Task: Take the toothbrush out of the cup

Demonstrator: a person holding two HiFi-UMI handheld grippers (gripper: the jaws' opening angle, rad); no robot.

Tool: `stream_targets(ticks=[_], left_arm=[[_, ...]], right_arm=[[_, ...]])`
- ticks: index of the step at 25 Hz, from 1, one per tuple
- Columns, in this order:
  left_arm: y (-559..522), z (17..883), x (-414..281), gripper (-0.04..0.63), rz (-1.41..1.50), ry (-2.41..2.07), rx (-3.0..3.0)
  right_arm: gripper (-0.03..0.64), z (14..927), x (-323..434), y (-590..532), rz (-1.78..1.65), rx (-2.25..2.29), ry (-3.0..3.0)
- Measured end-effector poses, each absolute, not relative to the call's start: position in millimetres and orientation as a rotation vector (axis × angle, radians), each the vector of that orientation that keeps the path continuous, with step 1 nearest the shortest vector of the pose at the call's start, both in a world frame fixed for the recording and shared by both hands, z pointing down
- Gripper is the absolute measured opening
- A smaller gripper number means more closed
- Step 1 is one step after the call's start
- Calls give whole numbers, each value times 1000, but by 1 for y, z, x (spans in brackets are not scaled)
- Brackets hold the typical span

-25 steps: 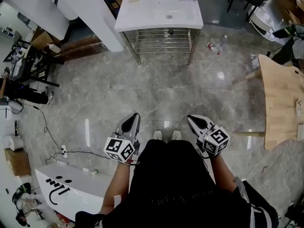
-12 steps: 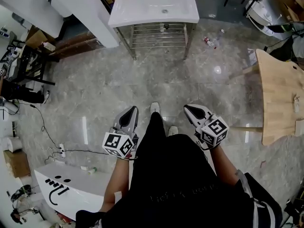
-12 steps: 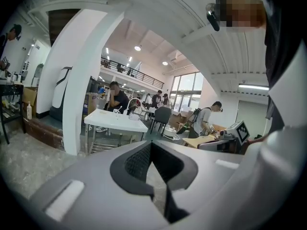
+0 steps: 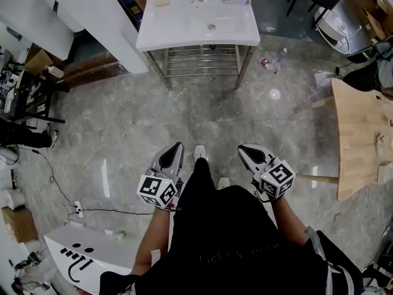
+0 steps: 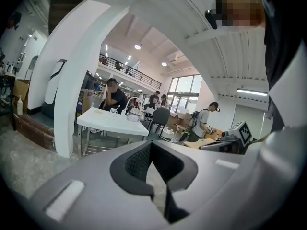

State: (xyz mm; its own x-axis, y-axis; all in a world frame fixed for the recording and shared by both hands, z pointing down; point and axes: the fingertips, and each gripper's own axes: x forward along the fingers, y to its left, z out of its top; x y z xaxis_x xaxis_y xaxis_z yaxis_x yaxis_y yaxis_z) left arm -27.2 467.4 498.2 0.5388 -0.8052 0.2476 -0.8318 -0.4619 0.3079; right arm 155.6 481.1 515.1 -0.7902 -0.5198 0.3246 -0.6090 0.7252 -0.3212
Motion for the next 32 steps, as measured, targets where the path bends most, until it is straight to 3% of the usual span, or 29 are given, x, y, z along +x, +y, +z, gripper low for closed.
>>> stream_targets(ticks=[13,32], left_arm=[[362,501,-73,8,92,-1288,2411],[298,490,-109,8,103,-1198,2492]], right_arm=[[12,500,109,382,651,969,-2710],[12,488,49,317,634,982,-2723]])
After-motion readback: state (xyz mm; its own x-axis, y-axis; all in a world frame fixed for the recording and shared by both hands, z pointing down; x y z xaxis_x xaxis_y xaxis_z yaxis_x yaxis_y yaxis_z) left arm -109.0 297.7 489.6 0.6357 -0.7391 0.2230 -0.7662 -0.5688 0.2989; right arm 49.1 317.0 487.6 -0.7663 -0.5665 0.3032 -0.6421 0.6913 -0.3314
